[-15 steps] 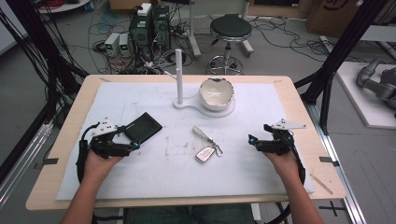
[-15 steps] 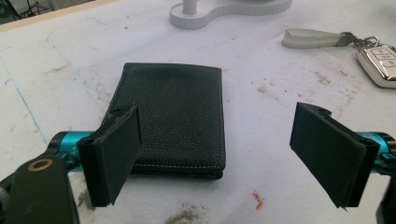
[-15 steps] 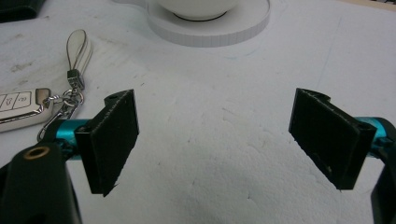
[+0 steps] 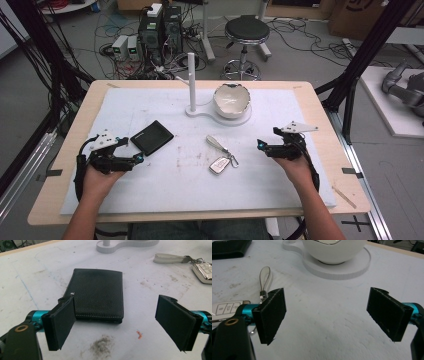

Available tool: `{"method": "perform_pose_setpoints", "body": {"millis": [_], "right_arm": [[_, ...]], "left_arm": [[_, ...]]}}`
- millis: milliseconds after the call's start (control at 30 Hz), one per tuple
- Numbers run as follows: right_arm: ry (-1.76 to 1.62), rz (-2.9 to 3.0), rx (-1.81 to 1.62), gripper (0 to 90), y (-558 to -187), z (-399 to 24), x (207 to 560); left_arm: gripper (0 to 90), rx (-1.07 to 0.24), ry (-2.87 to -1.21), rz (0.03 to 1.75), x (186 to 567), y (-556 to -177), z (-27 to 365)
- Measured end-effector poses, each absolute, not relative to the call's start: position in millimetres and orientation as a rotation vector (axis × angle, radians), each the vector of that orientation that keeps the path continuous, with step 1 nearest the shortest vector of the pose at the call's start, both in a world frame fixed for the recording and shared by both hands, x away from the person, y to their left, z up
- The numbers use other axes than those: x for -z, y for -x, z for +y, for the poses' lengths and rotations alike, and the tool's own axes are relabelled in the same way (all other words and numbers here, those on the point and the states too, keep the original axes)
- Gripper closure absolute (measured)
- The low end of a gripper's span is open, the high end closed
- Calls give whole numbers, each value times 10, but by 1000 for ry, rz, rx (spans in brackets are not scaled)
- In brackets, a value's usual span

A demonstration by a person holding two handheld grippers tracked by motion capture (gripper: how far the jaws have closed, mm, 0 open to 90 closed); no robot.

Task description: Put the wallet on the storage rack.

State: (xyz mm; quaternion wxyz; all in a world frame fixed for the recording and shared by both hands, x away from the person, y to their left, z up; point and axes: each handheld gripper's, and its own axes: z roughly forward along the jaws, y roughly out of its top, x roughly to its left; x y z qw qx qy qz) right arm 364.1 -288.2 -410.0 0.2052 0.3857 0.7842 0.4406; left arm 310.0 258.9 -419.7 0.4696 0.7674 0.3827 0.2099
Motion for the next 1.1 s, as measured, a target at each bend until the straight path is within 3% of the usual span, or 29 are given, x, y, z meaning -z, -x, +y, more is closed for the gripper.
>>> {"method": "perform_pose_setpoints", "body": {"millis": [1100], "right_arm": [[-840,2451,-1315,160,-4497,-1057,3681]], "left_arm": [[166,-572,-1846,1015,4174,-2614,2923]]}}
